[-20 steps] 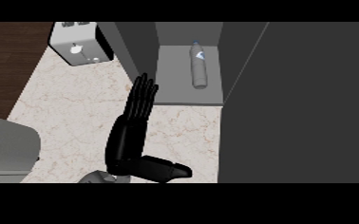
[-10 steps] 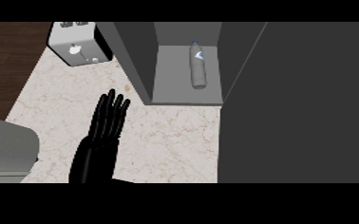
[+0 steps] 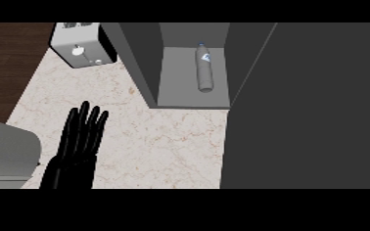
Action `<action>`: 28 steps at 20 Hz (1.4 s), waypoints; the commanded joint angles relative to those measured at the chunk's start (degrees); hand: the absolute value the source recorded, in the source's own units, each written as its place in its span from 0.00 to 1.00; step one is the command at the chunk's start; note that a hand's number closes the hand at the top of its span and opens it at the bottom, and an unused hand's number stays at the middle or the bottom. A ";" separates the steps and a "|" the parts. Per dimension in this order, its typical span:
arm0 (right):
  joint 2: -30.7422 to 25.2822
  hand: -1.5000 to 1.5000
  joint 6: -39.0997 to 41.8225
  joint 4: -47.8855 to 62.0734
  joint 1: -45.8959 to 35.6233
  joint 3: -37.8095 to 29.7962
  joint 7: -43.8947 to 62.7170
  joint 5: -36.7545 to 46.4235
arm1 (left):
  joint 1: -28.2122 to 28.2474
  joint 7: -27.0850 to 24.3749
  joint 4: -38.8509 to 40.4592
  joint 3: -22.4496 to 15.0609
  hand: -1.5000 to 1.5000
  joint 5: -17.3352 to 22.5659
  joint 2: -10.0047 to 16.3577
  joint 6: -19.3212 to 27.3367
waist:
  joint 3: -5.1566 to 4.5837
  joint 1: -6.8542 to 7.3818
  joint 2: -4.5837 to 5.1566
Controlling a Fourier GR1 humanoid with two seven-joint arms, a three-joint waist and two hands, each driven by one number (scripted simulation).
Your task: Pick up the bottled water, place it into the cabinet and close the cabinet
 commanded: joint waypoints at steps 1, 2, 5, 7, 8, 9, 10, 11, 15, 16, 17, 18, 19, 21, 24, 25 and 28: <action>2.88 1.00 -1.48 -7.68 -3.92 13.01 5.32 10.76 | 2.71 -0.32 -0.82 2.96 0.00 2.07 2.53 -2.31 | -0.07 -0.07 -0.15; 3.84 1.00 -2.76 -8.17 -5.99 13.58 7.93 10.45 | 3.57 -1.87 -0.49 3.58 0.00 2.54 2.51 -3.68 | -0.11 0.57 0.12; 5.57 1.00 -3.82 -4.79 -10.24 16.59 9.80 13.48 | 4.91 -0.33 -3.03 4.91 0.00 3.83 4.09 -3.76 | -0.12 0.74 -0.32; 6.46 1.00 -4.35 -4.36 -14.05 17.29 13.12 14.03 | 4.83 -1.14 -2.34 5.29 0.00 3.50 3.93 -4.14 | -0.19 0.82 -0.15; 6.94 1.00 -4.54 -3.57 -14.70 17.52 12.80 14.26 | 6.42 -0.96 -3.29 5.15 0.00 3.96 4.84 -4.94 | -0.22 0.93 -0.52; 8.32 1.00 -5.27 -2.32 -18.04 16.71 14.67 14.19 | 6.24 -0.98 -3.71 5.32 0.00 4.29 4.95 -5.59 | -0.24 1.56 -0.12; 8.76 1.00 -5.38 -3.19 -18.97 18.11 16.57 13.74 | 6.20 -1.71 -2.26 6.69 0.00 4.65 5.00 -5.94 | -0.29 1.15 -0.11; 9.45 1.00 -6.91 -3.54 -21.69 16.53 18.37 12.67 | 6.42 -2.19 -3.08 7.12 0.00 4.99 5.20 -6.62 | -0.37 1.89 0.07; 9.49 1.00 -10.75 0.30 -27.44 19.38 20.27 13.80 | 7.78 -2.55 -1.80 8.80 0.00 5.98 6.47 -8.44 | -0.36 0.95 -0.07; 9.49 1.00 -12.40 1.87 -30.45 18.94 20.63 13.87 | 8.22 -2.59 -3.20 9.14 0.00 6.45 6.44 -8.47 | -0.26 1.48 0.08; 9.47 1.00 -12.36 0.91 -29.72 20.33 22.20 14.20 | 9.71 -3.29 -2.37 8.86 0.00 6.17 7.21 -9.83 | -0.37 1.13 -0.34; 9.46 1.00 -13.68 3.08 -31.40 19.89 21.20 14.21 | 10.04 -3.19 -3.55 7.11 0.00 5.28 6.57 -9.30 | -0.29 1.25 -0.33; 9.45 1.00 -13.86 4.34 -33.00 19.58 20.54 14.47 | 10.48 -3.20 -3.66 8.03 0.00 5.91 6.86 -9.37 | -0.30 1.67 -0.35; 9.40 1.00 -14.60 5.19 -36.41 18.42 22.29 13.29 | 9.50 -3.41 -2.76 8.60 0.00 6.60 6.64 -10.44 | -0.37 1.83 0.27; 9.33 1.00 -15.19 5.87 -37.71 18.68 23.18 12.98 | 10.80 -3.17 -4.14 9.41 0.00 7.17 8.16 -11.70 | -0.33 2.28 0.05; 9.31 1.00 -15.78 6.20 -38.57 18.39 22.26 12.94 | 10.80 -3.90 -2.21 9.70 0.00 7.19 7.41 -11.67 | -0.33 1.91 0.23; 9.26 1.00 -14.42 6.72 -39.57 18.08 23.47 11.48 | 10.47 -3.62 -3.71 10.26 0.00 7.85 8.16 -12.74 | -0.45 2.68 0.36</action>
